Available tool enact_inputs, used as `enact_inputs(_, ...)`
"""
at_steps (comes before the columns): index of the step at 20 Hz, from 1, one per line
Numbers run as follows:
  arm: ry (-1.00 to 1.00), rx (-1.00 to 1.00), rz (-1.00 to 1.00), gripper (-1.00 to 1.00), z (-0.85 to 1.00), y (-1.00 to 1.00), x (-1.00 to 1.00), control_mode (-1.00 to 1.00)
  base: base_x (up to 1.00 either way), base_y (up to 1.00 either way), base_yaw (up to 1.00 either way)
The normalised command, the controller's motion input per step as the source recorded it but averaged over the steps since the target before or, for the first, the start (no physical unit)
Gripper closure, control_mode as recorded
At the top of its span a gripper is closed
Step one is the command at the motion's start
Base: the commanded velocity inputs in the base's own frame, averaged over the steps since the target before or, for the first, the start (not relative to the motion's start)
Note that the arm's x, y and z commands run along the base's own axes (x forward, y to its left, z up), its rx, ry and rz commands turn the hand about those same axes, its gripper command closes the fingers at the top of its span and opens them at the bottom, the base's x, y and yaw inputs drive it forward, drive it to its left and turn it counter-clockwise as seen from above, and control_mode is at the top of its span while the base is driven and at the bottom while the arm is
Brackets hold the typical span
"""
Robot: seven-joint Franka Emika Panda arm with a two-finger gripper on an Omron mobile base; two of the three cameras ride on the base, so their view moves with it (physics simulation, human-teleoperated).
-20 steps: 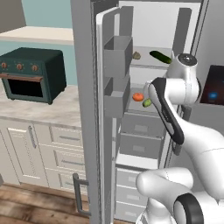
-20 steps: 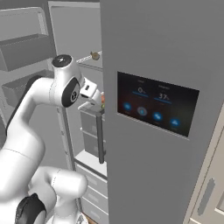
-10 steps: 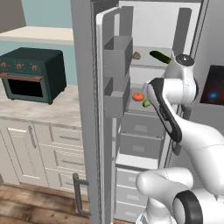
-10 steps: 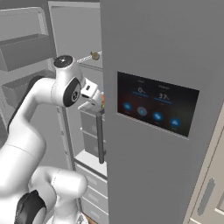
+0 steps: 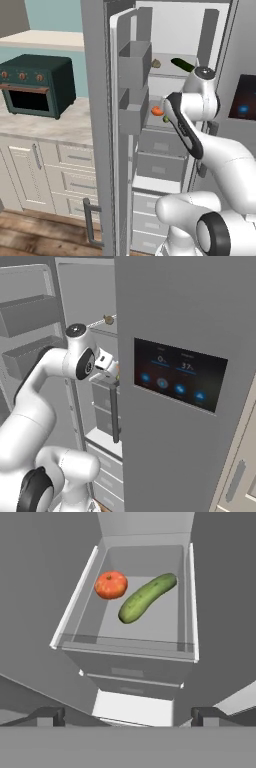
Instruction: Take the squash and cucumber from the second highest rack and move them to the highest rack where the cucumber and garlic are located, to maximize freezer space. Close the freezer door after rearranging.
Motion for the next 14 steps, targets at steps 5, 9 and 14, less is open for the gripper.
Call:
enact_inputs(5, 0.00, 0.00, 0.00, -1.00, -0.11, 0.00, 0.20, -1.00, 0.00, 0.00, 0.00)
enact_inputs(9, 0.00, 0.00, 0.00, -1.00, -0.08, 0.00, 0.18, -1.00, 0.00, 0.00, 0.00)
enact_inputs(14, 0.00, 0.00, 0.00, -1.00, -0.07, 0.00, 0.20, -1.00, 0.00, 0.00, 0.00)
